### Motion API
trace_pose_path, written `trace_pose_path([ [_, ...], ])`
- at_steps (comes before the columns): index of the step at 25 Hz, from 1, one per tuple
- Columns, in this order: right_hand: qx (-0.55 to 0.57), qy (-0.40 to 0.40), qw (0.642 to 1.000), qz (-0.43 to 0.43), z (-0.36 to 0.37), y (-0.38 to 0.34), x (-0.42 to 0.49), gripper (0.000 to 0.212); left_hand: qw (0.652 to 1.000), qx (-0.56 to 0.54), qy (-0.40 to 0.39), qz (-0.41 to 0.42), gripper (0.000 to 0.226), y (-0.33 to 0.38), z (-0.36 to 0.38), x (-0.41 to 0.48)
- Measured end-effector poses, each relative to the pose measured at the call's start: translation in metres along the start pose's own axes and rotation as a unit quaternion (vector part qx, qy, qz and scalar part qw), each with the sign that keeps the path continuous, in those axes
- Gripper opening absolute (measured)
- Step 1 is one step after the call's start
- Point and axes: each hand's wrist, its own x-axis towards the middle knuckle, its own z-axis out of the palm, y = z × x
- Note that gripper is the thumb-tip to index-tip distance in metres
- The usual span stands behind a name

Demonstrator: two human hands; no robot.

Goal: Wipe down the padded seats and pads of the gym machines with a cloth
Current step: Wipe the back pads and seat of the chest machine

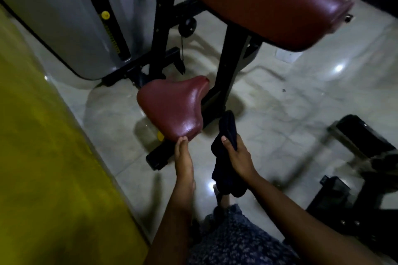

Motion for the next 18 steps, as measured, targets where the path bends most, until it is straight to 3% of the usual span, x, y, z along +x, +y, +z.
trace_pose_path([
  [5,0.033,0.082,0.996,-0.010,-0.086,-0.009,-0.009,0.031,0.988,0.042,-0.149,0.028,0.041,0.011,0.075,-0.035],
  [9,0.075,0.184,0.980,-0.003,-0.160,-0.016,0.005,0.043,0.964,0.087,-0.250,0.037,0.043,0.019,0.158,-0.047],
  [15,0.155,0.310,0.937,-0.034,-0.268,-0.032,0.066,0.036,0.889,0.147,-0.429,0.061,0.046,0.036,0.315,-0.072],
  [18,0.166,0.349,0.922,-0.038,-0.312,-0.043,0.098,0.039,0.874,0.156,-0.454,0.075,0.047,0.054,0.387,-0.070],
])
